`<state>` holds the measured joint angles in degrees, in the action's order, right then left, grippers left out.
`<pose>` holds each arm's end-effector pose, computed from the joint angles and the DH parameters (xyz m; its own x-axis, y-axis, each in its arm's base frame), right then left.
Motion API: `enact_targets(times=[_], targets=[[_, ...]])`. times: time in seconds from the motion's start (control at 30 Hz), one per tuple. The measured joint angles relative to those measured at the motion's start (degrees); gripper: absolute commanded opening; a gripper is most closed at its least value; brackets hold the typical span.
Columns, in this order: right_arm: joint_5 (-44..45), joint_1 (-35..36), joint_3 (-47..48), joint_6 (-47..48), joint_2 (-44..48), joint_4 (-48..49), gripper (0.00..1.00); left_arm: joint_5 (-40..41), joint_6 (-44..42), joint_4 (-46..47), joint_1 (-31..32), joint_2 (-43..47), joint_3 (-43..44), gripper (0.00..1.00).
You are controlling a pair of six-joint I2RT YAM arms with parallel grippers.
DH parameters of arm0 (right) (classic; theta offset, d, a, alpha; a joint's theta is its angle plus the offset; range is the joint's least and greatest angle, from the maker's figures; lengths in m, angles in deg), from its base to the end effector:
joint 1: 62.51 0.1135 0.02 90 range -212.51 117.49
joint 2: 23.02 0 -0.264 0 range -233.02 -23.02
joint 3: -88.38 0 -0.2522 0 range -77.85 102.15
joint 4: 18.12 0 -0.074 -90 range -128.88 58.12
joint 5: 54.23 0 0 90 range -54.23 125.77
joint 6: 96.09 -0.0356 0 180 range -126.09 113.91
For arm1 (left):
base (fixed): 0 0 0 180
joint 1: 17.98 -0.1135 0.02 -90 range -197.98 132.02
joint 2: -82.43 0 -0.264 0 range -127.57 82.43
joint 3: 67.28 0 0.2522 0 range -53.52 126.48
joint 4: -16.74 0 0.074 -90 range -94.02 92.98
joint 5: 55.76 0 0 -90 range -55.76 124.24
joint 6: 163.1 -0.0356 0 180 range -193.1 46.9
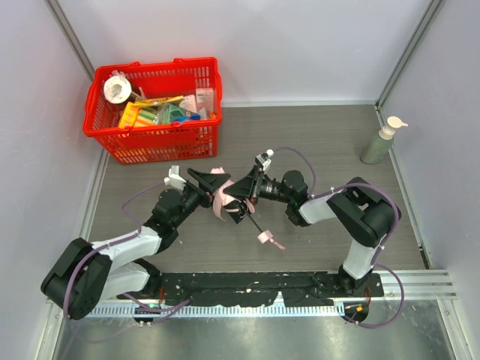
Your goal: Put away the umbrella
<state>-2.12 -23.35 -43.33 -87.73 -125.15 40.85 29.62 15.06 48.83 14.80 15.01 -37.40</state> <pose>0.2389 0.2228 0.1771 -0.9522 0.2315 -0.1991 -0.2100 -0.0231 0.9774 0.1898 -0.1256 0.1932 -0.6093 -0.7926 -0.0243 -0.0603 0.0769 -0.9952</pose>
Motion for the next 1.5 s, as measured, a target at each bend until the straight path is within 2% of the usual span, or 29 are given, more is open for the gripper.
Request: enact_targets(times=[0.07, 0.13, 0.23, 0.3, 0.4, 0.47, 0.57, 0.7, 0.73, 0.87, 0.97, 1.03, 1.23, 1.5], targets=[[-0.2, 0.1, 0.5, 0.0, 1.3, 0.2, 0.01, 0.5, 0.2, 0.7, 0.0, 2.2, 0.4, 0.87], [-0.2, 0.1, 0.6, 0.3, 3.1, 0.1, 0.01, 0.7, 0.5, 1.2, 0.0, 4.0, 0.8, 0.86], [-0.4, 0.3, 0.6, 0.7, 5.8, -0.5, 0.01, 1.0, 1.5, 1.9, 0.2, 5.8, 0.9, 0.77], [-0.5, 0.6, 0.6, 1.2, 7.3, -1.3, 0.01, 1.2, 1.8, 2.0, 0.2, 6.9, 0.9, 0.68], [-0.6, 1.4, 0.6, 2.1, 8.9, -2.9, 0.01, 1.4, 1.9, 2.2, 0.3, 8.2, 0.9, 0.63], [-0.5, 1.6, 0.6, 2.4, 9.3, -3.5, 0.01, 1.4, 1.7, 2.1, 0.3, 8.5, 1.0, 0.51], [-0.4, 1.6, 0.6, 2.8, 9.7, -4.3, 0.01, 0.9, 1.0, 1.1, 0.3, 8.3, 1.9, 0.19], [-0.3, 1.6, 1.0, 3.6, 10.5, -6.7, 0.02, 0.3, -1.4, -0.2, 0.2, 8.3, 2.7, 0.01], [-0.3, 1.6, 1.2, 4.0, 10.9, -7.9, 0.05, 0.3, -1.6, -0.6, 0.2, 8.4, 2.8, 0.00], [-0.1, 1.7, 3.5, 9.4, 14.7, -18.3, 0.34, 0.6, -3.1, -1.9, 0.2, 9.6, 3.1, 0.00], [1.7, 2.3, 7.1, 16.5, 19.3, -30.7, 0.73, 1.3, -4.3, -2.0, 0.2, 11.1, 3.6, 0.00], [3.3, 2.8, 10.1, 21.2, 21.9, -39.3, 0.77, 2.3, -4.9, -1.8, 0.2, 11.8, 4.0, 0.00], [9.2, 3.3, 21.3, 33.1, 25.8, -63.1, 0.79, 5.5, -5.3, 1.5, 0.2, 10.3, 5.3, 0.00], [16.0, 1.5, 29.0, 39.5, 29.6, -81.4, 0.83, 6.4, -5.9, 9.2, -0.3, 4.5, 7.7, 0.00]])
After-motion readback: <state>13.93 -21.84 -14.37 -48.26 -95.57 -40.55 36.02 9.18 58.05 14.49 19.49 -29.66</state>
